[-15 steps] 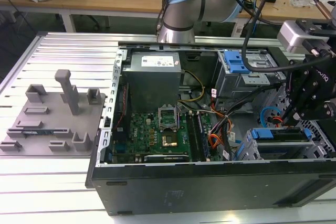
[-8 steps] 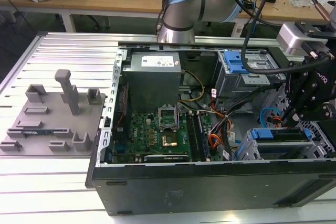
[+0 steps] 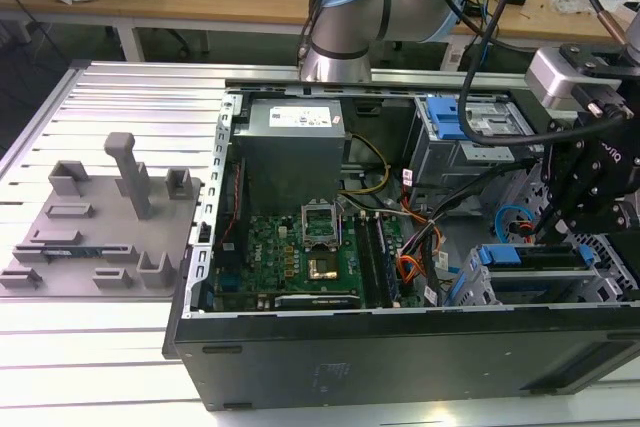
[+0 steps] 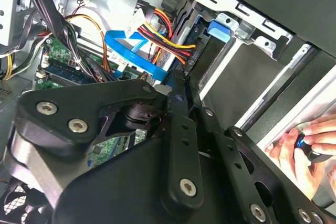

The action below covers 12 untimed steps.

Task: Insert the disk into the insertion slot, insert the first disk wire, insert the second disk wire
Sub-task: 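Insert the second disk wire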

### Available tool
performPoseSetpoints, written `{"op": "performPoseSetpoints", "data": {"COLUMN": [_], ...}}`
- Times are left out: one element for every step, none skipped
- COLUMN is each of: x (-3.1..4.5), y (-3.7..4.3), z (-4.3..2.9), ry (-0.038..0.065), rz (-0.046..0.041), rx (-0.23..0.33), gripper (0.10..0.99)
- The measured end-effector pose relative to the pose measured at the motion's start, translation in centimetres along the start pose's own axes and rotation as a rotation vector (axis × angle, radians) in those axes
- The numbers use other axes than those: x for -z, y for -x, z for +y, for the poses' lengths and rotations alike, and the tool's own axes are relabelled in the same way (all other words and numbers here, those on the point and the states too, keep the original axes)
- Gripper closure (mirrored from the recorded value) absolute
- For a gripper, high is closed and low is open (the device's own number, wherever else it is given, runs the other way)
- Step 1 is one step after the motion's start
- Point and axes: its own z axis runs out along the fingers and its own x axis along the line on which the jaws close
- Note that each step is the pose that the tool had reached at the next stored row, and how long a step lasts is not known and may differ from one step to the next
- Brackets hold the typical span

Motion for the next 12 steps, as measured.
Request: {"op": "performPoseSetpoints", "data": {"x": [-0.02, -0.05, -0.07, -0.09, -0.11, -0.12, -0.15, -0.18, -0.21, -0.24, -0.27, -0.30], "y": [-0.01, -0.02, -0.02, -0.02, -0.02, -0.02, -0.02, -0.02, -0.03, -0.04, -0.04, -0.04], "z": [0.00, 0.00, -0.01, -0.03, -0.05, -0.07, -0.10, -0.10, -0.11, -0.11, -0.12, -0.13], "ry": [0.000, 0.000, 0.000, 0.000, 0.000, 0.000, 0.000, 0.000, 0.000, 0.000, 0.000, 0.000], "rz": [0.0000, 0.0001, 0.0001, 0.0000, 0.0001, 0.0001, 0.0001, 0.0000, 0.0000, 0.0001, 0.0000, 0.0001], "rx": [0.000, 0.000, 0.000, 0.000, 0.000, 0.000, 0.000, 0.000, 0.000, 0.000, 0.000, 0.000], "gripper": [0.925, 0.925, 0.925, 0.925, 0.925, 0.925, 0.925, 0.925, 0.925, 0.925, 0.925, 0.925]}}
